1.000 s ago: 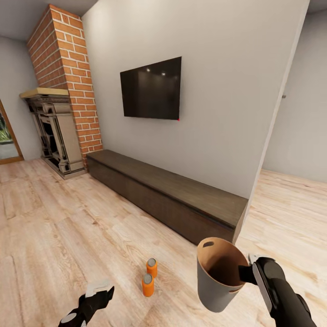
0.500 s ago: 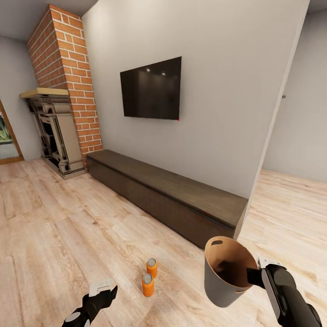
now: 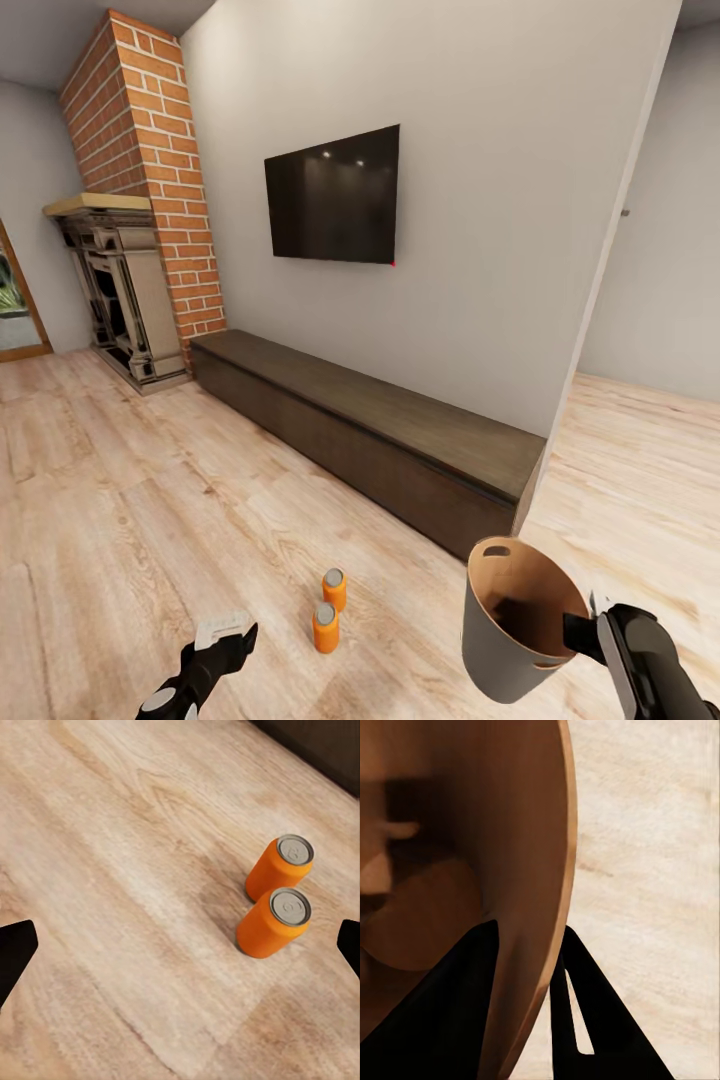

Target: Put the three can of soda from the living room inside the tash can in the kitchen.

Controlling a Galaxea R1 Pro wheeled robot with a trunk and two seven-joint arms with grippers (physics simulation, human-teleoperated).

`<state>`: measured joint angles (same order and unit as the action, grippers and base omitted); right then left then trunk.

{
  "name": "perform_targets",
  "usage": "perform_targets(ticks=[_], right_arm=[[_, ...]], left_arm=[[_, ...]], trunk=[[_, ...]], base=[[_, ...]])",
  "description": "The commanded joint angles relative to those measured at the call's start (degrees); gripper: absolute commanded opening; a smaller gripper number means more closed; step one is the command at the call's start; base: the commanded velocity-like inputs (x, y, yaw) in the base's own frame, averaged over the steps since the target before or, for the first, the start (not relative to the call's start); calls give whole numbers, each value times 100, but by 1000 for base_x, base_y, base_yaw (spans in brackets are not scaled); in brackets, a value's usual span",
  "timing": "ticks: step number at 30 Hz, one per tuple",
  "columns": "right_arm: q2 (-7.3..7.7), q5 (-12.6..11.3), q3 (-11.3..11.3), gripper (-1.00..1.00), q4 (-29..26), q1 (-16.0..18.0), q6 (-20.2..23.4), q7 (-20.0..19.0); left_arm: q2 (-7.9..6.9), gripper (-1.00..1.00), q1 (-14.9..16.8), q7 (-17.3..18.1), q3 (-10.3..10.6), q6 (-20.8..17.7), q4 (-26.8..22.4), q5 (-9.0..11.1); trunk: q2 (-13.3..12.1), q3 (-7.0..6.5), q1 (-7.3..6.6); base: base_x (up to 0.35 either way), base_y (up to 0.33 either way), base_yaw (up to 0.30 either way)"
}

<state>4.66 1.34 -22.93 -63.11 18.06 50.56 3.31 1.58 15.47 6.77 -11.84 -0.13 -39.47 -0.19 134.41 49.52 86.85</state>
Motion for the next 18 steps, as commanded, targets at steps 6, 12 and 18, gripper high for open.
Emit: perform_targets(ticks=[6, 12, 18], right_arm=[[0, -142, -66, -100, 0, -31, -10, -14], [0, -137, -74, -100, 0, -37, -11, -14], [0, -140, -76, -100, 0, -39, -11, -15]], left_arm=[[0, 100, 0, 7, 0, 49, 1, -4], [0, 100, 0, 14, 5, 55, 1, -7], [0, 100, 0, 17, 6, 58, 1, -8]], trunk=[[0, -1, 0], [0, -1, 0], [0, -1, 0]], base=[[0, 0, 0], [0, 0, 0], [0, 0, 0]])
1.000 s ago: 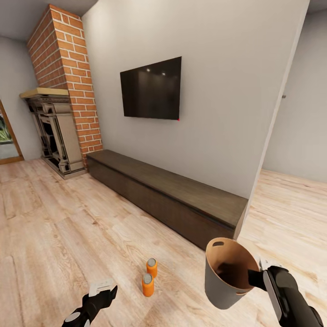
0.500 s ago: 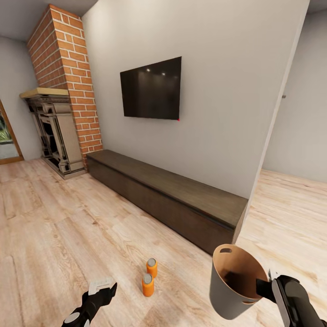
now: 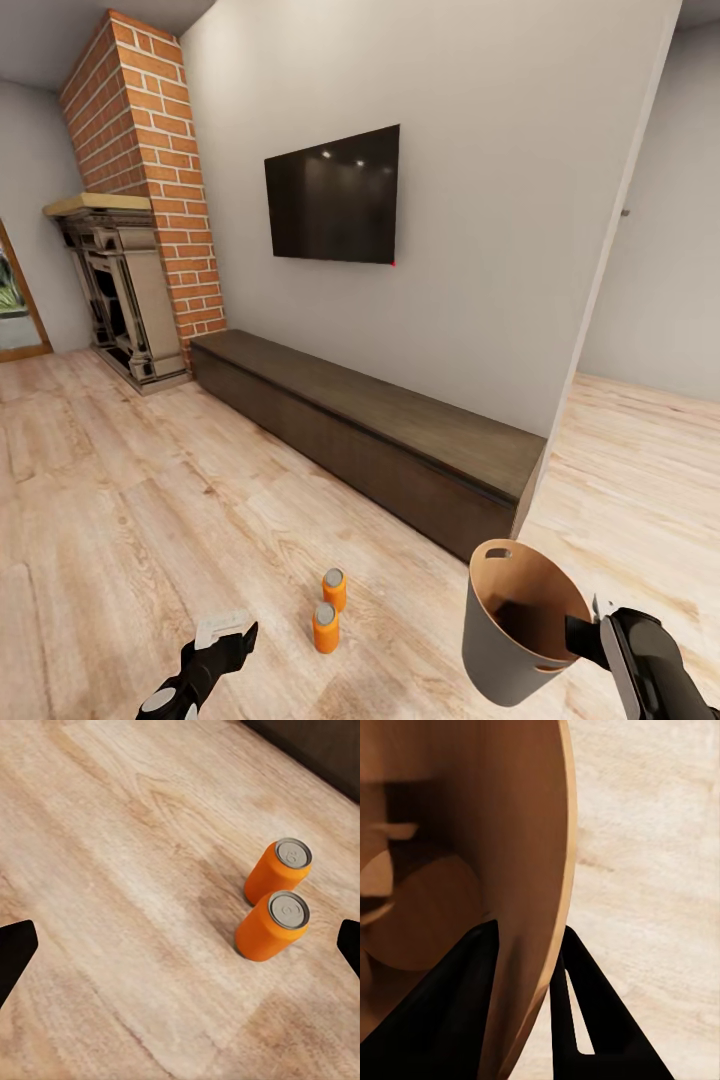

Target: Put the three can of soda from the living room inside the tash can in the kitchen.

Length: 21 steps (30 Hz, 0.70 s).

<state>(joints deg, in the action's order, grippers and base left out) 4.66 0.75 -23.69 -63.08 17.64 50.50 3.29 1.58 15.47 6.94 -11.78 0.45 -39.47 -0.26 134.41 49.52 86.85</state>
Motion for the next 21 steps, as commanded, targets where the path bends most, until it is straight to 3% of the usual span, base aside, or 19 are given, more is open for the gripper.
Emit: perform_targets(ticks=[1, 10, 21], right_arm=[[0, -81, 2, -100, -2, 3, -5, -13], [0, -83, 4, -100, -2, 2, -5, -13], [0, -84, 4, -100, -2, 2, -5, -13]], left_arm=[[0, 100, 0, 0, 0, 2, 0, 0], [0, 100, 0, 1, 0, 7, 0, 0], [0, 100, 0, 5, 0, 8, 0, 0]], trunk=[[0, -1, 0], [0, -1, 0], [0, -1, 0]], base=[[0, 0, 0], [0, 0, -10], [0, 0, -208]])
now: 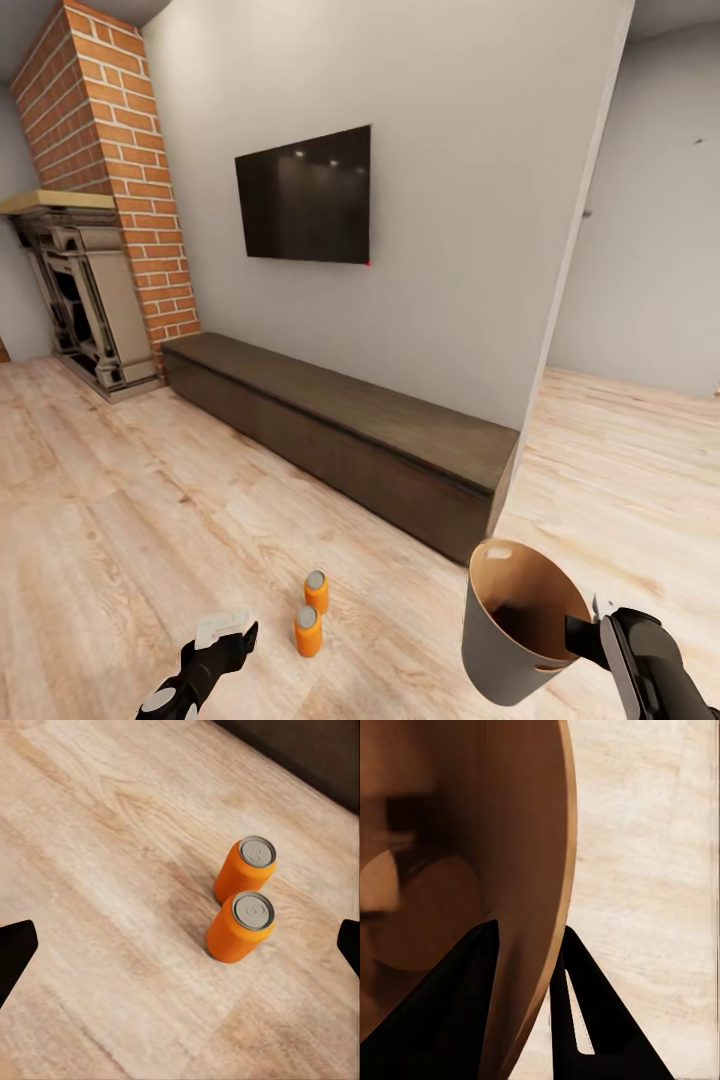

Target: Put the three can of soda from the living room inside the tash can in the kitchen.

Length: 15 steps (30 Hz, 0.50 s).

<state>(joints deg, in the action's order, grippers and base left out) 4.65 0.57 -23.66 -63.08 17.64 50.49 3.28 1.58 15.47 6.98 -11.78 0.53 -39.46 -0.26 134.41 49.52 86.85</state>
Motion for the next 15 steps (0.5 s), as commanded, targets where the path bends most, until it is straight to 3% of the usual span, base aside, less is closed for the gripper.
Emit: perform_targets(ticks=[1, 10, 15], right_arm=[[0, -66, 1, -100, -2, 3, -4, -11], [0, -66, 1, -100, -2, 3, -4, -11], [0, -66, 1, -100, -2, 3, -4, -11]], left_arm=[[0, 100, 0, 1, 0, 0, 0, 0], [0, 100, 0, 5, 0, 14, 0, 0], [0, 100, 0, 5, 0, 96, 0, 0]], trunk=[[0, -1, 0], [0, -1, 0], [0, -1, 0]], base=[[0, 0, -235], [0, 0, -237], [0, 0, -119]])
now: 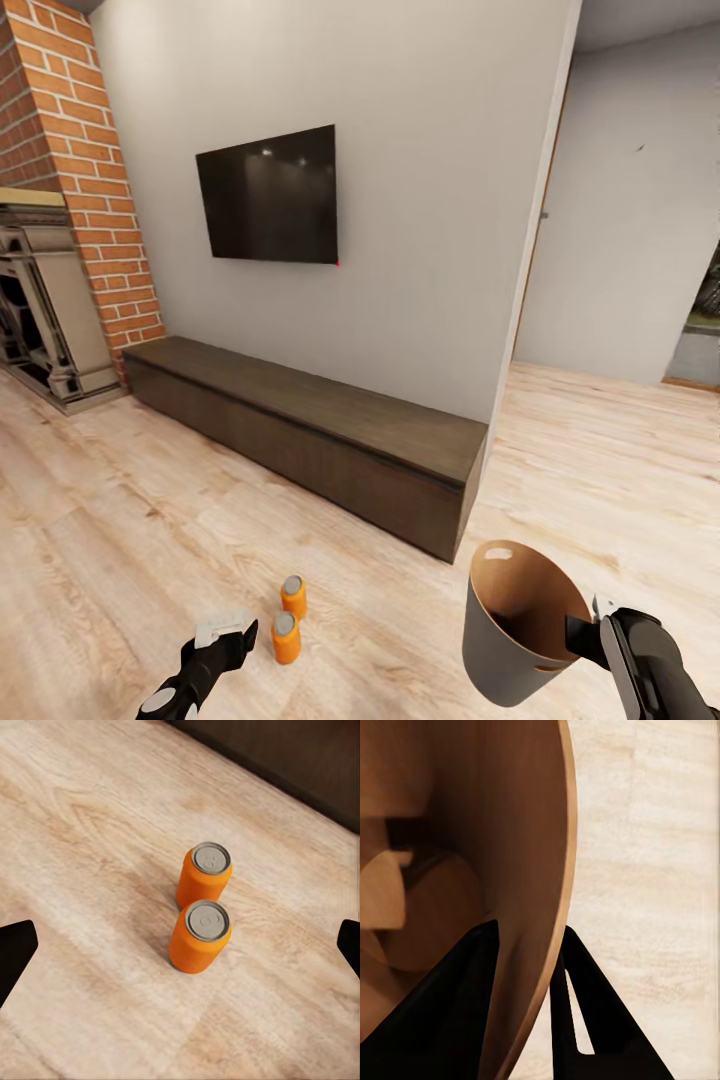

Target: Put the three can of soda from the living room inside the tash can in the kitchen.

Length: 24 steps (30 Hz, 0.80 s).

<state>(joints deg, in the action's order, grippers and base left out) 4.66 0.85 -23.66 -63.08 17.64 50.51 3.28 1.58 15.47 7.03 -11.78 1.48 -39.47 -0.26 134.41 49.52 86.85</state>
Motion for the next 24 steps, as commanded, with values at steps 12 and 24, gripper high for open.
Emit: perform_targets(ticks=[12, 24], right_arm=[[0, -80, 1, -100, -2, 3, -6, -12], [0, -76, 1, -100, -2, 3, -6, -12]], left_arm=[[0, 100, 0, 0, -9, 28, 0, 0], [0, 100, 0, 0, -9, 28, 0, 0]], trunk=[[0, -1, 0], [0, -1, 0]], base=[[0, 0, -72], [28, 0, -92]])
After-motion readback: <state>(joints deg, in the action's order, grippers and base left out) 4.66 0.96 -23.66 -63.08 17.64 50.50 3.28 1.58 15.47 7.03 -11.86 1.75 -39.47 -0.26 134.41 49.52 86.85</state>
